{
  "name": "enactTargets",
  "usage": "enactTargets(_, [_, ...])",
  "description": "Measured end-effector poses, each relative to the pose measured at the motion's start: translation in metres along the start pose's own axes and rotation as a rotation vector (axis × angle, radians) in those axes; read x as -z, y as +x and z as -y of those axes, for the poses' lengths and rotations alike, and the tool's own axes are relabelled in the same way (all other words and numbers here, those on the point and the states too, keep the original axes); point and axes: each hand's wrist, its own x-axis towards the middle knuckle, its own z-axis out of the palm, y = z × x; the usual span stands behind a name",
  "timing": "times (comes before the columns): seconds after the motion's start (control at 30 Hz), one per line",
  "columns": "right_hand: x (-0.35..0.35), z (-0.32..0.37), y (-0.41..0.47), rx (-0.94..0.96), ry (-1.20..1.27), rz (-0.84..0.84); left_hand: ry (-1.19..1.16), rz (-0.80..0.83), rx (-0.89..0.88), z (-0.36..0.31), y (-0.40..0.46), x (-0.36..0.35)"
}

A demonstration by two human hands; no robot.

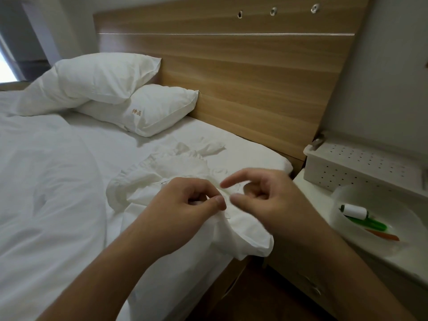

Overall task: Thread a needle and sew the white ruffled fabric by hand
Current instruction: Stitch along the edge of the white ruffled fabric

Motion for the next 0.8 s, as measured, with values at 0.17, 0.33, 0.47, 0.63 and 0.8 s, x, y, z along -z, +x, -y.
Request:
enactTargets(0.17, [-0.013, -0.009, 0.003, 0.052, -0.15, -0.075, 0.002, -0.005, -0.008, 0.004, 0.001, 0.001])
enactTargets(0.33, [-0.01, -0.011, 0.003, -0.007, -0.183, -0.199, -0.003, -0.009, 0.012, 0.005, 0.001, 0.001])
enactTargets(0.47, [-0.003, -0.014, 0.005, -0.082, -0.118, -0.352, -0.037, -0.029, 0.029, 0.005, 0.001, 0.003])
enactTargets(0.63, [0.002, -0.017, 0.005, -0.13, -0.069, -0.478, -0.041, -0.044, 0.041, 0.006, 0.002, 0.007])
enactTargets(0.8, [0.006, -0.017, 0.005, -0.167, -0.043, -0.602, -0.025, -0.078, 0.067, 0.005, 0.001, 0.008])
